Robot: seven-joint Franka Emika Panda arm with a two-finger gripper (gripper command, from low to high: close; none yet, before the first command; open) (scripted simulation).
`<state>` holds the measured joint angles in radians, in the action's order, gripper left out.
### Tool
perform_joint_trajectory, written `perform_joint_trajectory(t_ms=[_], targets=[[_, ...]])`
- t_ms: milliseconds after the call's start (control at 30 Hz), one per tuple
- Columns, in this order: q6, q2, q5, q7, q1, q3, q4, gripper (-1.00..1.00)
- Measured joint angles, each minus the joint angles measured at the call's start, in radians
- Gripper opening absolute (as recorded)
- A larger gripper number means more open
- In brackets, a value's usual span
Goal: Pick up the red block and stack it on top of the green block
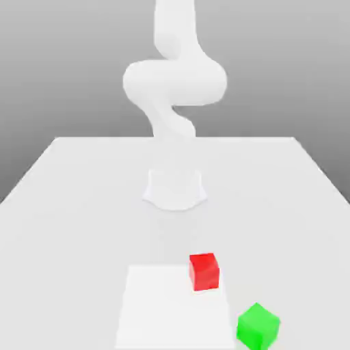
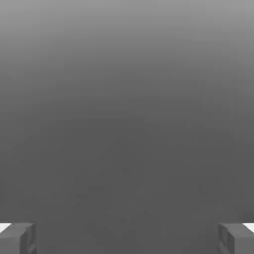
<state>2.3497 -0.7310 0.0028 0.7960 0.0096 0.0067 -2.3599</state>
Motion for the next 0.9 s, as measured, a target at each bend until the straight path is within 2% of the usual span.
perform_joint_trajectory(t_ms=[567, 800, 833, 900], targets=[[0.435, 0.620, 0.011, -0.027, 0.083, 0.059, -0.486, 0.00], [0.664, 0.898, -0.043, 0.011, 0.113, 0.026, -0.486, 0.00], [0.687, 0.926, -0.050, 0.016, 0.116, 0.021, -0.482, -1.00], [0.687, 0.926, -0.050, 0.017, 0.116, 0.021, -0.482, -1.00]])
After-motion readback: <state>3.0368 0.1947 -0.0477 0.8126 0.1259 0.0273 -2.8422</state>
